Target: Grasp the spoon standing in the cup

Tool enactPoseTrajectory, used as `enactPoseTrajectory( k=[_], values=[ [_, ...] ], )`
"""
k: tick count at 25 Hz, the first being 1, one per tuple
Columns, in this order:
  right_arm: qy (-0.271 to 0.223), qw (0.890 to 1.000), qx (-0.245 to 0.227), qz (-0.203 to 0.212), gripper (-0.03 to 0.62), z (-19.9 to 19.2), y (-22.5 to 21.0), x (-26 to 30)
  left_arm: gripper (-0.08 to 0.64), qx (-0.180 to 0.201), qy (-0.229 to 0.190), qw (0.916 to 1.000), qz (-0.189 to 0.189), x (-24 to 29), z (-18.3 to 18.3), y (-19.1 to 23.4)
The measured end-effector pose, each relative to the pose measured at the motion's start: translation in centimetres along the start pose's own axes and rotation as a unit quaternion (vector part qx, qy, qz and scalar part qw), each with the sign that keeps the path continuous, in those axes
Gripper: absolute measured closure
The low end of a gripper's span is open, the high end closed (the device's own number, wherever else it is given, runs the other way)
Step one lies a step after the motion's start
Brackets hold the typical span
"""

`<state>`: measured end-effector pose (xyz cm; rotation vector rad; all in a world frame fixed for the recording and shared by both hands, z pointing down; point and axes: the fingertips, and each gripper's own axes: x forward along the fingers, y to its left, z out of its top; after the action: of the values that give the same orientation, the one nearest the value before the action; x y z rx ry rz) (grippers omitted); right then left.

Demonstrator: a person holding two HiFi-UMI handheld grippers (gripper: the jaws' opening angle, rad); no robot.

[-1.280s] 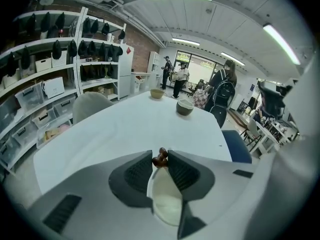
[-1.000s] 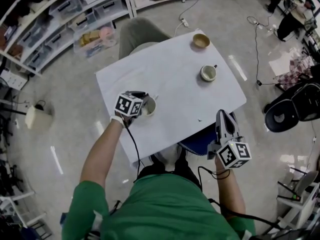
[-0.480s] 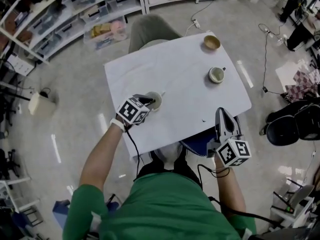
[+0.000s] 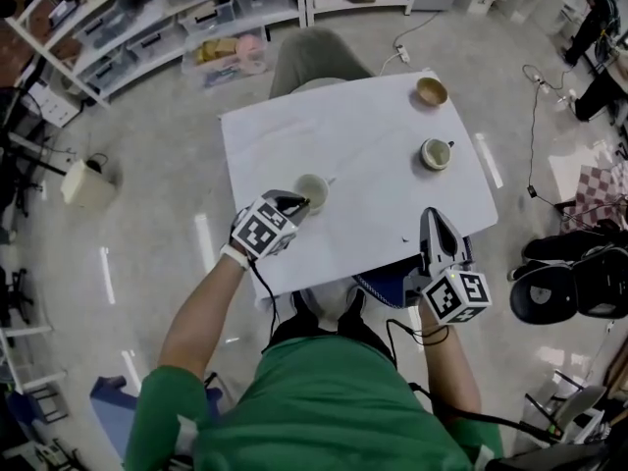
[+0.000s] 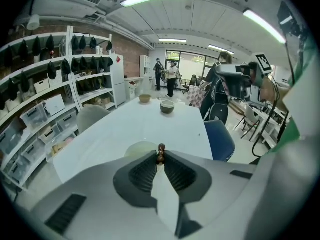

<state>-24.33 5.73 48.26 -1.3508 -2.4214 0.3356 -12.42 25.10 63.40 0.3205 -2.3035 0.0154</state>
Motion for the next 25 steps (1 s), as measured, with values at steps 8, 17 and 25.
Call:
enactPoseTrajectory(
  k=[8,17,25],
  values=[
    [0.006,1.000,-0.009,0.022,0.569,1.0,2.0,0.7,0.502,-0.039,-0.082,0.9955,0.026,-3.9,2.4,0.2],
    [0.009,0.998,-0.045,0.053,0.570,3.0,4.7,1.9,0.502,-0.123,-0.195,0.9722,0.039,-9.6,6.0,1.5],
    [-0.002,0.990,-0.099,0.096,0.569,6.0,9.0,2.6,0.502,-0.175,-0.295,0.9371,0.065,-17.0,9.5,1.7]
  ],
)
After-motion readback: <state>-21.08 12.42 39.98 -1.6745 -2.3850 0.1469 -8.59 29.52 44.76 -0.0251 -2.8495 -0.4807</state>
